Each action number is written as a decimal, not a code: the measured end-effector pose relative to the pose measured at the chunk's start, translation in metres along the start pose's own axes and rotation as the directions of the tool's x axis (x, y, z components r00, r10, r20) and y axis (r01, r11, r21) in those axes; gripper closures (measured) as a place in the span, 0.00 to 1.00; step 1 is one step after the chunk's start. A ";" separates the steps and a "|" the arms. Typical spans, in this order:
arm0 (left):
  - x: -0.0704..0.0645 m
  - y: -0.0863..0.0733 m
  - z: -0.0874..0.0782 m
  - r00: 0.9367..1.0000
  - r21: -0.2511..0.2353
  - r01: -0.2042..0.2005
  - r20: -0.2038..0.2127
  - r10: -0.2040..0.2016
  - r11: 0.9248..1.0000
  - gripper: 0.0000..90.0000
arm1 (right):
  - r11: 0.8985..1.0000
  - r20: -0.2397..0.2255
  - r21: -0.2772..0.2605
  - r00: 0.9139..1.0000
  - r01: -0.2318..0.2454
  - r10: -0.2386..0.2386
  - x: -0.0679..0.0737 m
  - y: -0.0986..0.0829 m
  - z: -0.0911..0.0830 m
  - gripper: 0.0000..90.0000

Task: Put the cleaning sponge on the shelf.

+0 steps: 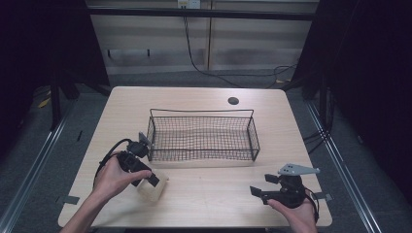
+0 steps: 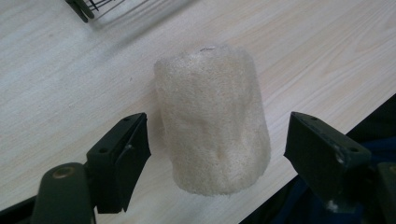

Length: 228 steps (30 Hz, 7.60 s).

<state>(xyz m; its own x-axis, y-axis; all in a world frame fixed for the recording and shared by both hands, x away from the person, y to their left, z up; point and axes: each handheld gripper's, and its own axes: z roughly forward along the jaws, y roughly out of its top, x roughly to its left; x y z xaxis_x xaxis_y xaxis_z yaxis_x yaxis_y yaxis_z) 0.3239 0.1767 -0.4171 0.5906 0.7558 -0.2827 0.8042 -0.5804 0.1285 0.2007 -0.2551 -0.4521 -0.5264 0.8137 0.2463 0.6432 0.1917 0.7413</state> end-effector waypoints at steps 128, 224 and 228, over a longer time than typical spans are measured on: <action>-0.050 0.062 -0.088 0.970 0.057 -0.236 -0.046 0.239 0.970 0.30 | 0.999 -0.006 0.046 1.000 -0.016 0.016 0.000 0.000 0.004 0.21; 0.016 0.141 -0.017 0.931 -0.049 0.346 -0.107 -0.349 0.937 0.30 | 0.997 -0.012 0.077 0.999 -0.028 0.029 -0.001 -0.001 0.005 0.20; 0.020 0.140 -0.012 0.925 -0.043 0.361 -0.109 -0.364 0.931 0.30 | 0.997 -0.012 0.077 0.999 -0.029 0.030 -0.001 -0.001 0.005 0.20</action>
<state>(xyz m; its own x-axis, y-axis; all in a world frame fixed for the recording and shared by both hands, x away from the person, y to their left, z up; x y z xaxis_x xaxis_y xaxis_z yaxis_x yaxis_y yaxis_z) 0.4492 0.1138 -0.3933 0.2609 0.9434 -0.2047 0.9654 -0.2543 0.0584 0.2031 -0.2534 -0.4564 -0.5137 0.8126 0.2753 0.6987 0.2100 0.6839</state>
